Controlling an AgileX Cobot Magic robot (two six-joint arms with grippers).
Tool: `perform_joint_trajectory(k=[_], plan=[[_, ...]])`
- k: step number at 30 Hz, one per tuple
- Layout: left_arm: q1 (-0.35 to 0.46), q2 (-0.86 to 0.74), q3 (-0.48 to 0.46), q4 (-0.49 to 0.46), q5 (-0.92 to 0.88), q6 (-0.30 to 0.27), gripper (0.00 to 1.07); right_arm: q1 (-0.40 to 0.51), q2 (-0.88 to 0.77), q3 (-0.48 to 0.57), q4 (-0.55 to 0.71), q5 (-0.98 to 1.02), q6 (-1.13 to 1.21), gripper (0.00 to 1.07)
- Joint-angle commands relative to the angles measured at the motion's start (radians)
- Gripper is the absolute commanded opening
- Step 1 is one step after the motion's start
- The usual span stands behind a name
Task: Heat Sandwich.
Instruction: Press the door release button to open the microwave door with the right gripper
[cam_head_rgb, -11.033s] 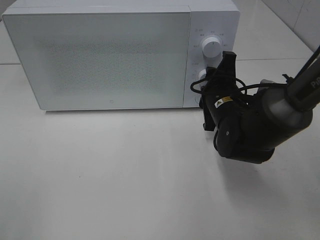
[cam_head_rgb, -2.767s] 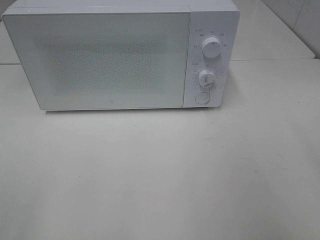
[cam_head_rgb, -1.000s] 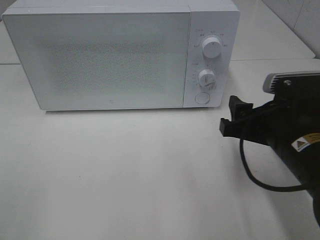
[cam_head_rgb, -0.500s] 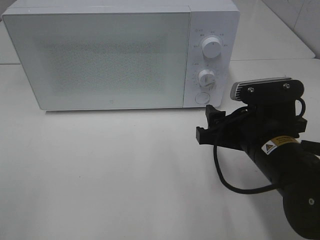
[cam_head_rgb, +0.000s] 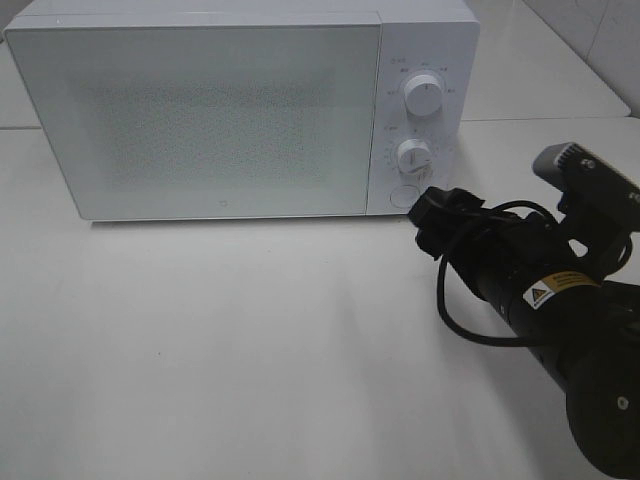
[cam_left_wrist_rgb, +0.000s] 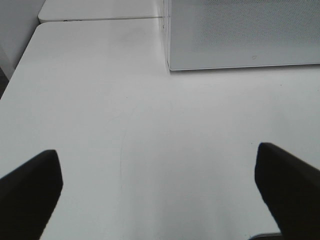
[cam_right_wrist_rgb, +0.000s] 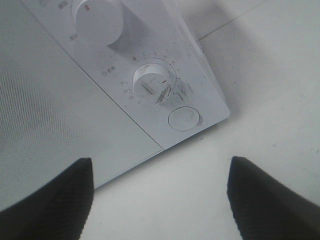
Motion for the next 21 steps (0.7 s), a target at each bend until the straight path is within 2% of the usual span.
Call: perform_joint_trajectory(k=[1, 3, 4, 6, 8, 9, 11, 12, 13, 15, 21], plan=[[-0.008, -0.022, 0.004, -0.002, -0.006, -0.002, 1.03, 0.004, 0.0, -0.008, 0.002, -0.007, 0.321, 0.66], [-0.008, -0.022, 0.004, -0.002, -0.006, -0.002, 1.03, 0.004, 0.0, -0.008, 0.003, -0.007, 0.395, 0.64], [-0.008, -0.022, 0.004, -0.002, -0.006, -0.002, 1.03, 0.004, 0.0, -0.008, 0.004, -0.006, 0.569, 0.59], [-0.008, -0.022, 0.004, -0.002, -0.006, -0.002, 1.03, 0.004, 0.0, -0.008, 0.01, -0.006, 0.719, 0.52], [-0.008, -0.022, 0.004, -0.002, -0.006, -0.002, 1.03, 0.004, 0.0, -0.008, 0.012, -0.006, 0.77, 0.48], [-0.008, -0.022, 0.004, -0.002, -0.006, -0.002, 1.03, 0.004, 0.0, -0.008, 0.029, -0.006, 0.863, 0.38], [-0.008, -0.022, 0.004, -0.002, -0.006, -0.002, 1.03, 0.003, 0.0, -0.008, 0.052, -0.003, 0.902, 0.27], [-0.008, -0.022, 0.004, -0.002, -0.006, -0.002, 1.03, 0.003, 0.0, -0.008, 0.052, -0.003, 0.902, 0.27], [-0.008, -0.022, 0.004, -0.002, -0.006, -0.002, 1.03, 0.003, 0.0, -0.008, 0.064, 0.003, 0.906, 0.15], [-0.008, -0.022, 0.004, -0.002, -0.006, -0.002, 1.03, 0.0, 0.0, -0.008, 0.064, 0.005, 0.899, 0.02], [-0.008, -0.022, 0.004, -0.002, -0.006, -0.002, 1.03, 0.0, 0.0, -0.008, 0.064, 0.002, 0.892, 0.01]])
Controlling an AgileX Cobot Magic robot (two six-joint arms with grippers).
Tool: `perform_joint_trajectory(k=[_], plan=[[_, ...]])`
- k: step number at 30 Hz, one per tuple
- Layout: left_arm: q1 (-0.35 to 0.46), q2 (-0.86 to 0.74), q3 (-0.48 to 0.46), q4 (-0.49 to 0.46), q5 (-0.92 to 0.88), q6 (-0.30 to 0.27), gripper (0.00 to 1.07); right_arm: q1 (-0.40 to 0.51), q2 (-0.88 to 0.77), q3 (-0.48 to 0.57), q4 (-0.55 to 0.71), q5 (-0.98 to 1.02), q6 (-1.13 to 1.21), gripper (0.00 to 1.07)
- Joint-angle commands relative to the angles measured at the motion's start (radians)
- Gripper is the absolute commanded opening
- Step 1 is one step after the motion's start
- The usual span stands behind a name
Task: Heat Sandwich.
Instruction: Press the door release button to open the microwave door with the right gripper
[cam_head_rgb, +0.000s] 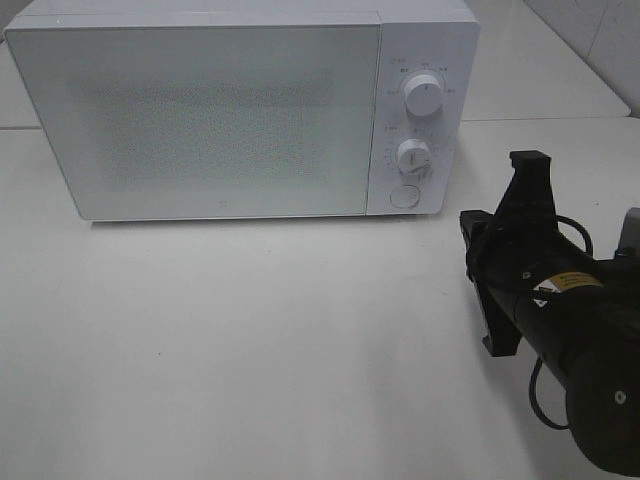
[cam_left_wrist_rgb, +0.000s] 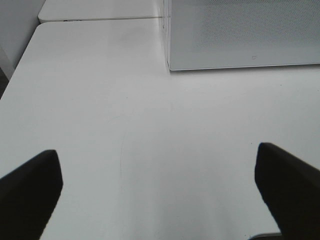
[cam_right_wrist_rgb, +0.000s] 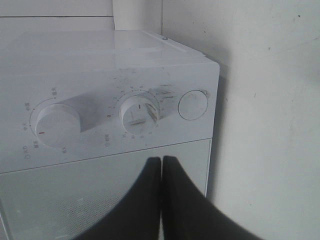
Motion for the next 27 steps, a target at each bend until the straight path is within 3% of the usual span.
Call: perform_joint_trajectory(k=[1, 11, 27], plan=[[-0.008, -0.022, 0.004, -0.002, -0.006, -0.002, 1.03, 0.0, 0.0, -0.007, -0.004, 0.001, 0.001, 0.01], [-0.008, -0.022, 0.004, -0.002, -0.006, -0.002, 1.03, -0.008, 0.06, -0.048, 0.002, 0.014, -0.008, 0.04], [-0.008, -0.022, 0.004, -0.002, -0.006, -0.002, 1.03, -0.201, 0.187, -0.243, -0.218, 0.218, 0.027, 0.0]])
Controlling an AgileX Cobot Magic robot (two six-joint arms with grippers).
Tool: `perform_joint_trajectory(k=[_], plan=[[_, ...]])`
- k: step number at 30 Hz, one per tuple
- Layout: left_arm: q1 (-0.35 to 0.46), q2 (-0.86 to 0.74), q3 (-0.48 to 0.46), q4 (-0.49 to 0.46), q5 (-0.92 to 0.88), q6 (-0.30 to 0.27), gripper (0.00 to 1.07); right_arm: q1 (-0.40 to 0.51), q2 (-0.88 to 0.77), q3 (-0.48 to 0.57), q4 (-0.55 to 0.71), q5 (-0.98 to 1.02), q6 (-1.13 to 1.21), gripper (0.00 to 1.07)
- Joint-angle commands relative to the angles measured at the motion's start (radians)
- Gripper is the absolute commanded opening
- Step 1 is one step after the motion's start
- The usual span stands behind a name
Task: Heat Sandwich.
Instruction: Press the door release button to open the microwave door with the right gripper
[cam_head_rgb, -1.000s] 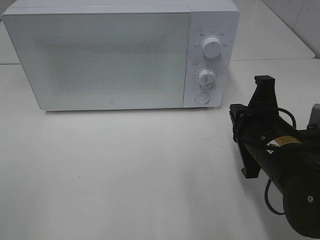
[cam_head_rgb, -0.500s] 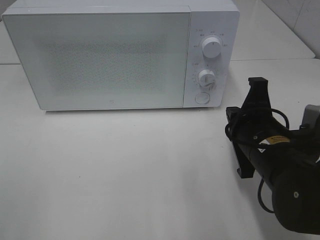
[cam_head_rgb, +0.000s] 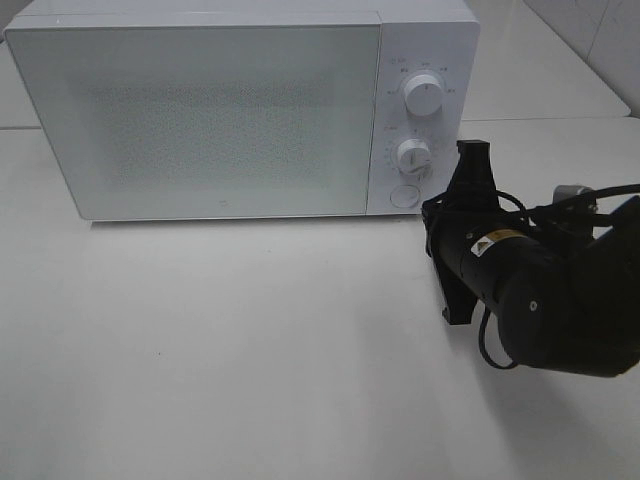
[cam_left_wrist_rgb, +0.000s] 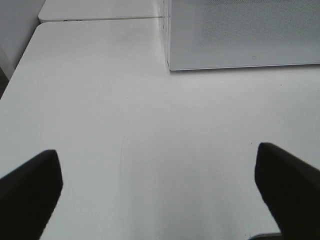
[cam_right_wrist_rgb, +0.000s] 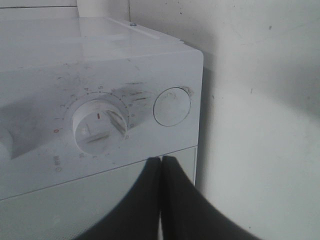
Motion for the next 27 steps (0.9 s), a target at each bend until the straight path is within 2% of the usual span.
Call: perform_joint_trajectory(k=[1, 15, 27], plan=[[-0.008, -0.022, 0.004, -0.002, -0.006, -0.002, 1.03, -0.029, 0.03, -0.045, -0.048, 0.037, -0.004, 0.0], [-0.008, -0.022, 0.004, -0.002, -0.006, -0.002, 1.03, -0.088, 0.137, -0.21, -0.098, 0.128, -0.008, 0.0], [-0.008, -0.022, 0.004, -0.002, -0.006, -0.002, 1.03, -0.133, 0.204, -0.294, -0.109, 0.156, -0.008, 0.01]])
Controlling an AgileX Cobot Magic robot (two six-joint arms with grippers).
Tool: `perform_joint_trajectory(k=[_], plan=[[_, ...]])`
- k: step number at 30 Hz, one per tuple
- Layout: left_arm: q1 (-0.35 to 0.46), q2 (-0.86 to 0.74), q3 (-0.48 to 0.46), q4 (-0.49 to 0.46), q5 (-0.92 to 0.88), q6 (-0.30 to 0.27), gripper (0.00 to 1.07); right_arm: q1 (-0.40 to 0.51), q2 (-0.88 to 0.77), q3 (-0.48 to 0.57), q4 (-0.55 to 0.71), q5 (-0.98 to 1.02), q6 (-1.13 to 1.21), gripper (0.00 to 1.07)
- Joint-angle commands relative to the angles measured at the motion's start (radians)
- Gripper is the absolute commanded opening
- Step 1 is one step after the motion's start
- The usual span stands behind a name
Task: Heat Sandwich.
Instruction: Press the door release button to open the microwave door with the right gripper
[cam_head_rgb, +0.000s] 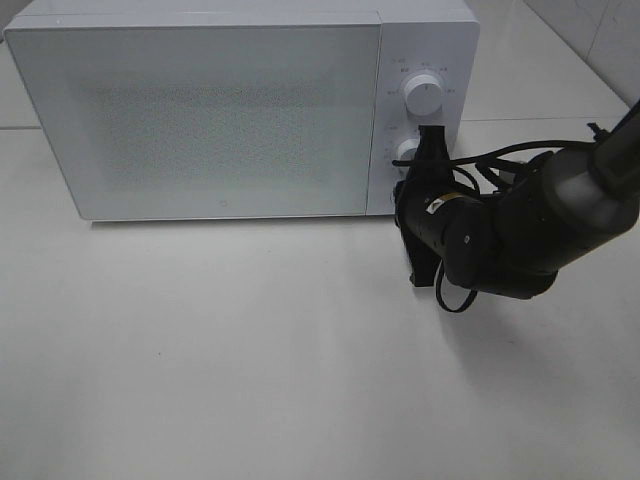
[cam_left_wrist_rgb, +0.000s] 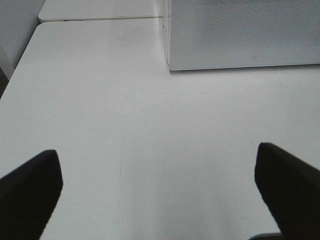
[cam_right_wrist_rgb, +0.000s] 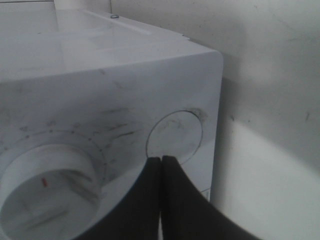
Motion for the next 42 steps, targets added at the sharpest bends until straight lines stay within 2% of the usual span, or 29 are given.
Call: perform_joint_trajectory(k=[1, 13, 22, 26, 32, 42], plan=[[-0.008, -0.022, 0.004, -0.002, -0.006, -0.002, 1.03, -0.008, 0.009, -0.02, -0.013, 0.002, -0.008, 0.01], [-0.008, -0.022, 0.004, -0.002, -0.006, -0.002, 1.03, -0.009, 0.023, -0.023, 0.027, -0.002, -0.021, 0.01], [-0.008, -0.022, 0.004, -0.002, -0.006, -0.002, 1.03, -0.009, 0.055, -0.069, 0.039, -0.013, -0.035, 0.01], [-0.008, -0.022, 0.004, -0.002, -0.006, -0.002, 1.03, -0.009, 0.055, -0.081, 0.048, -0.111, -0.072, 0.02], [-0.008, -0.022, 0.004, -0.002, -0.006, -0.002, 1.03, -0.009, 0.055, -0.085, 0.048, -0.157, -0.068, 0.02], [-0.008, -0.022, 0.004, -0.002, -0.006, -0.002, 1.03, -0.049, 0.055, -0.165, 0.031, -0.192, -0.095, 0.02]])
